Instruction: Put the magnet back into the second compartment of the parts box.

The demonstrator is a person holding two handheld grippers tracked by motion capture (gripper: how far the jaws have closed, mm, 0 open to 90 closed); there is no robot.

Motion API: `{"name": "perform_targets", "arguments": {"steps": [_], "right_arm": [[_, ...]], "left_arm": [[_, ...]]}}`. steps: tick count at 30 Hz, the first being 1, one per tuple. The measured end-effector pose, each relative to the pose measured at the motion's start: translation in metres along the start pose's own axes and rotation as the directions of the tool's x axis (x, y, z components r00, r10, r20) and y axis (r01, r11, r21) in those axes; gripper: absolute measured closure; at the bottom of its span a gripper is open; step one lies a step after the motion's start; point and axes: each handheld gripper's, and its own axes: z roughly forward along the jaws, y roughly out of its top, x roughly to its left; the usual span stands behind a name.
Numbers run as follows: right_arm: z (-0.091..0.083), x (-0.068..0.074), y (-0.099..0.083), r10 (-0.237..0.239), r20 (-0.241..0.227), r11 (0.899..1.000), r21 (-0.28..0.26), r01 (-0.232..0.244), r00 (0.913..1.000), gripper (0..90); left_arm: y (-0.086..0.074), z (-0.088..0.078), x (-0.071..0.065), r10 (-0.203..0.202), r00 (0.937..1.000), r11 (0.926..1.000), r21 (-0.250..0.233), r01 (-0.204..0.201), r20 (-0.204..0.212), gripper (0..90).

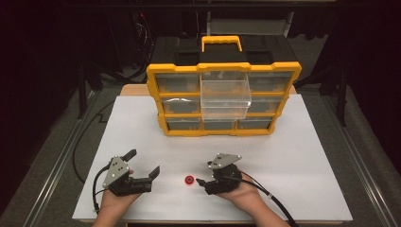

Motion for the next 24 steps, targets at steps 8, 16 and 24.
{"name": "perform_targets", "arguments": {"steps": [8,16,24], "right_arm": [[0.013,0.012,0.008,-0.01,-0.046,1.0,0.025,0.011,0.9989,49.9],[0.025,0.023,0.017,-0.072,-0.077,0.995,0.065,0.077,0.9944,56.3],[0.035,0.025,0.017,-0.11,-0.076,0.988,0.1,0.118,0.991,58.4]], "left_arm": [[0.0,-0.001,0.0,0.002,1.0,1.0,-0.007,-0.002,0.002,0.4],[0.0,-0.001,0.0,0.004,1.0,1.0,-0.009,-0.004,0.004,0.4],[0.0,-0.001,-0.001,0.002,1.0,0.9999,-0.014,-0.002,0.005,0.4]]}}
